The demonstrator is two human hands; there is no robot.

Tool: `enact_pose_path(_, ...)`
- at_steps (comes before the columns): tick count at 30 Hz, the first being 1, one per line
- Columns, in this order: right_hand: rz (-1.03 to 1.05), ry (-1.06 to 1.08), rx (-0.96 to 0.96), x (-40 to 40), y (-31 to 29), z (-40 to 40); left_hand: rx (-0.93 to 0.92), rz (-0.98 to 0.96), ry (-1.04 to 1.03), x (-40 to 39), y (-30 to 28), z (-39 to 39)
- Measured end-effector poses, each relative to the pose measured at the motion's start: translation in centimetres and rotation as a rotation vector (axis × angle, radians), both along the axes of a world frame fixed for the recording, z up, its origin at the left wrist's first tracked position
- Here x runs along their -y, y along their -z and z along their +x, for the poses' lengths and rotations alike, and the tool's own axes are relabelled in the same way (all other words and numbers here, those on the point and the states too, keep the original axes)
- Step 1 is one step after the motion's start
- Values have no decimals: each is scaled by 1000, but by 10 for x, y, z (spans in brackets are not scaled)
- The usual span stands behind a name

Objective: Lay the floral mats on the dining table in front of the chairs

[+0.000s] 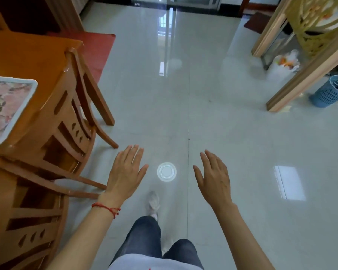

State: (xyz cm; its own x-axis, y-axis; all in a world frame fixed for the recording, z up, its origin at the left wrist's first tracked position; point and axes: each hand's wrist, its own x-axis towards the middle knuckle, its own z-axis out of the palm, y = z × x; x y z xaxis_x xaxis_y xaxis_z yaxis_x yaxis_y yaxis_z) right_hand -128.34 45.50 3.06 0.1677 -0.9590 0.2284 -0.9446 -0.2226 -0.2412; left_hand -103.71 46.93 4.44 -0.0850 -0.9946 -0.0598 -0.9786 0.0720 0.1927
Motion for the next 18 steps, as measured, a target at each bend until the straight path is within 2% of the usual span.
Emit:
enact_pose_path(12,-49,-12,-19,228,-5,45,17,-34,-21,220,-1,47)
enact_pose_path(18,-28,-37,-28,319,-4,61,5,-39,-55,305,-1,65)
